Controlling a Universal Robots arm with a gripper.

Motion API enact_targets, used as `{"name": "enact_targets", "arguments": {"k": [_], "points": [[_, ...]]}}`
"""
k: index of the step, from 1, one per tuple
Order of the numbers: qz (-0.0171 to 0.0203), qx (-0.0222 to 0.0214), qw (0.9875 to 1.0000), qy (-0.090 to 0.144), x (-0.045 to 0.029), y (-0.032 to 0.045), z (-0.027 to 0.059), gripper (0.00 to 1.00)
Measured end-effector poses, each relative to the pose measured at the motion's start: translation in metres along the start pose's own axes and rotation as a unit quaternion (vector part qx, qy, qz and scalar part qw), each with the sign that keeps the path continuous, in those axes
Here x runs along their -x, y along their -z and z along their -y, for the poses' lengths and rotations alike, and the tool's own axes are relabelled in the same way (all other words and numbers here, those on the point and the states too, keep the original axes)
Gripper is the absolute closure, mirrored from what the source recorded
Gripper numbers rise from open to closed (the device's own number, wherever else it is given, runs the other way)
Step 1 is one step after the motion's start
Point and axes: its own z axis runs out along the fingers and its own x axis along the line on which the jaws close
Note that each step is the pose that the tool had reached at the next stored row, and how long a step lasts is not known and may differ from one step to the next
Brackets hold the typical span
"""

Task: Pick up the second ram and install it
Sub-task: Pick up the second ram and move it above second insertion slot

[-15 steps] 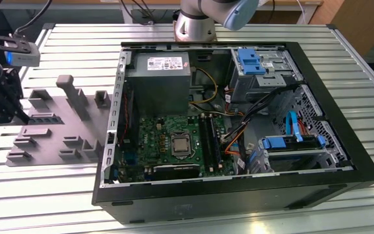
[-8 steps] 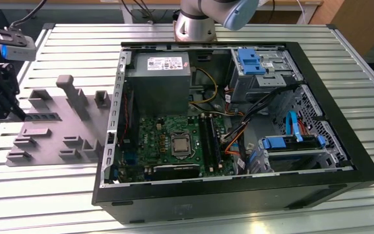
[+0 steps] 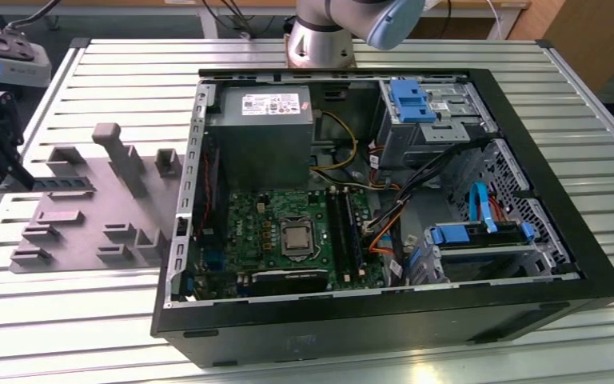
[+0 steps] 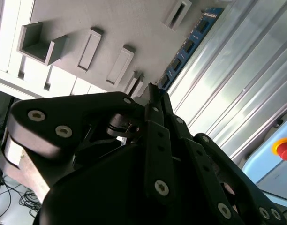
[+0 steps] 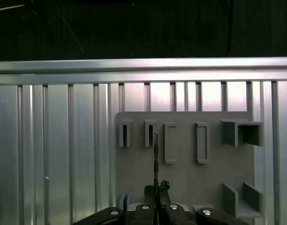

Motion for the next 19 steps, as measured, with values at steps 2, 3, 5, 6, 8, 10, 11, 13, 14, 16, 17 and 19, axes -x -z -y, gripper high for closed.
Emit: {"name": "enact_targets", "arguments": {"k": [2,3,5,6,8,10,11,13,14,16,17,19], "points": [[0.0,0.0,1.0,0.0,0.0,0.0039,0.0,0.86],[0.0,0.0,1.0,0.0,0.0,0.0059,0.0,0.86],[0.0,0.0,1.0,0.0,0.0001,0.0102,0.0,0.86],[0.0,0.0,1.0,0.0,0.0001,0.0123,0.0,0.86],[0.0,0.0,1.0,0.0,0.0001,0.0164,0.0001,0.86],[0.0,0.0,1.0,0.0,0.0002,0.0202,0.0001,0.86],[0.0,0.0,1.0,0.0,0.0002,0.0222,0.0001,0.86],[0.0,0.0,1.0,0.0,0.0003,0.0264,0.0001,0.86],[0.0,0.0,1.0,0.0,0.0003,0.0281,0.0001,0.86],[-0.0008,-0.0001,1.0,0.0,0.001,0.0296,0.0001,0.86],[-0.0021,-0.0002,1.0,0.002,0.0017,0.0299,0.0,0.86],[-0.0033,0.0,1.0,0.004,0.0028,0.0309,0.0,0.86]]}}
